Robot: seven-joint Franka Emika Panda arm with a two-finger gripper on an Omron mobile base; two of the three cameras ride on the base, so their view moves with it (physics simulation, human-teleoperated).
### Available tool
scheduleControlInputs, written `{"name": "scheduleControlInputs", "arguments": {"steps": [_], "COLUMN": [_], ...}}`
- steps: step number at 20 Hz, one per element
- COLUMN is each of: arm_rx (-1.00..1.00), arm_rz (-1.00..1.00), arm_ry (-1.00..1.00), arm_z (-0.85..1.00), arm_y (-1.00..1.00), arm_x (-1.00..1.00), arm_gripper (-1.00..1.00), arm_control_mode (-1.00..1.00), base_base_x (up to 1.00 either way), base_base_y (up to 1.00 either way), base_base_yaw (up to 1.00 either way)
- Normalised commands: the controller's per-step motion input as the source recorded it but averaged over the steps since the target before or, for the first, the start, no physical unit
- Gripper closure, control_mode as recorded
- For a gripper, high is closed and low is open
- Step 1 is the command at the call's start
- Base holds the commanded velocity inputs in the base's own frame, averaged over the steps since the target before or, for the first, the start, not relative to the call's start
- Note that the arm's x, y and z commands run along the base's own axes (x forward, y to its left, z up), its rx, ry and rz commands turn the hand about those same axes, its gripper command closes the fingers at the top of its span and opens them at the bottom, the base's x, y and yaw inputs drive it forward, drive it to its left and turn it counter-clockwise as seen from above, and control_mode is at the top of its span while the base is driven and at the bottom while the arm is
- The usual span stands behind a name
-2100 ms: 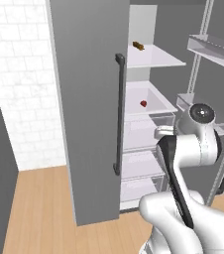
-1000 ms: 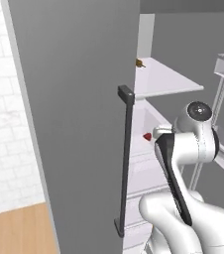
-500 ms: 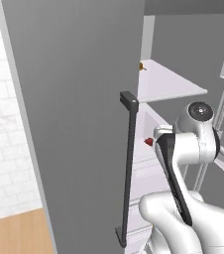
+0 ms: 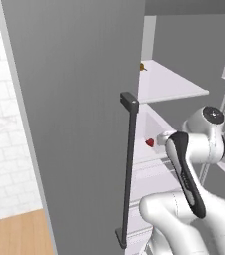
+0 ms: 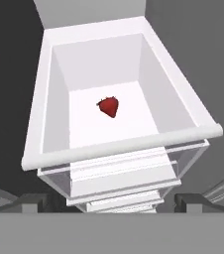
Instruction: Take the strawberry from the fridge and place it on top of the pancake, located on the dining counter.
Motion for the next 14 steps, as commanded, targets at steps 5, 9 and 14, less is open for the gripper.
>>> {"name": "scheduleControlInputs", "arguments": {"steps": [5, 9, 14], "arm_rx": [0.0, 0.0, 0.0], "arm_rz": [0.09, 0.0, 0.0], "arm_ry": [0.19, 0.04, 0.0], "arm_z": [-0.24, -0.22, -0.34], "arm_y": [0.01, 0.0, 0.0], "arm_x": [0.74, 0.51, 0.44], "arm_gripper": [-1.0, -1.0, -1.0], "arm_control_mode": [-1.0, -1.0, -1.0], "base_base_x": [0.0, 0.0, 0.0], "base_base_y": [0.0, 0.0, 0.0], "base_base_yaw": [0.0, 0.0, 0.0]}}
